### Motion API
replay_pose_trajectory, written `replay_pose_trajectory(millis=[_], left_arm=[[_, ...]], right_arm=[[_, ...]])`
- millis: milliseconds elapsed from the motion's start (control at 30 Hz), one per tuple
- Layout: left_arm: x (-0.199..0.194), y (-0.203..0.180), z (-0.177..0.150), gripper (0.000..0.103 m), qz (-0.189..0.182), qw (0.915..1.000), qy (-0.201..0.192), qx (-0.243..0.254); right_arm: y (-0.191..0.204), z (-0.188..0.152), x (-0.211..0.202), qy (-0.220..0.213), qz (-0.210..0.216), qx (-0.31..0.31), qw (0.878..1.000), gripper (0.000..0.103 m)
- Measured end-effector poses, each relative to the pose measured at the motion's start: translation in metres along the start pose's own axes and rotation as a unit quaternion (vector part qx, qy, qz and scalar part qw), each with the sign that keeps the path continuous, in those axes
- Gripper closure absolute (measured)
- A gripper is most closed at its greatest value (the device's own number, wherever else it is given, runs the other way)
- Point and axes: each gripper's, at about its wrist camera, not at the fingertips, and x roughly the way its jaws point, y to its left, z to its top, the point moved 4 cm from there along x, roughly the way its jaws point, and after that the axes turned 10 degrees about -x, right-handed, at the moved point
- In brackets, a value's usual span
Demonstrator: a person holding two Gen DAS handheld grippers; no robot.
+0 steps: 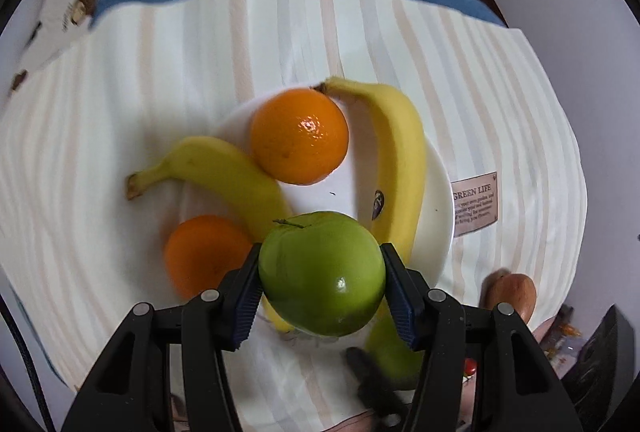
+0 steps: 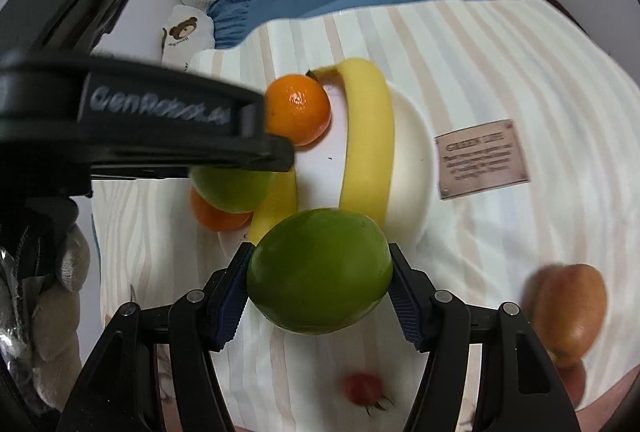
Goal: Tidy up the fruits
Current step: 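Carry both green apples to the white plate and open the left tool over it, then lower the green apple onto the plate and open the right tool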
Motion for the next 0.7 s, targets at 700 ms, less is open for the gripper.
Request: replay_pose_trajectory(millis=[700], left_arm=[[0.030,-0.003,0.001,0.036,0.012,0.9996,0.025,0.006]], right_arm=[[-0.005,-0.006,0.043,0.039,0.007,0.026,0.999,0.031]])
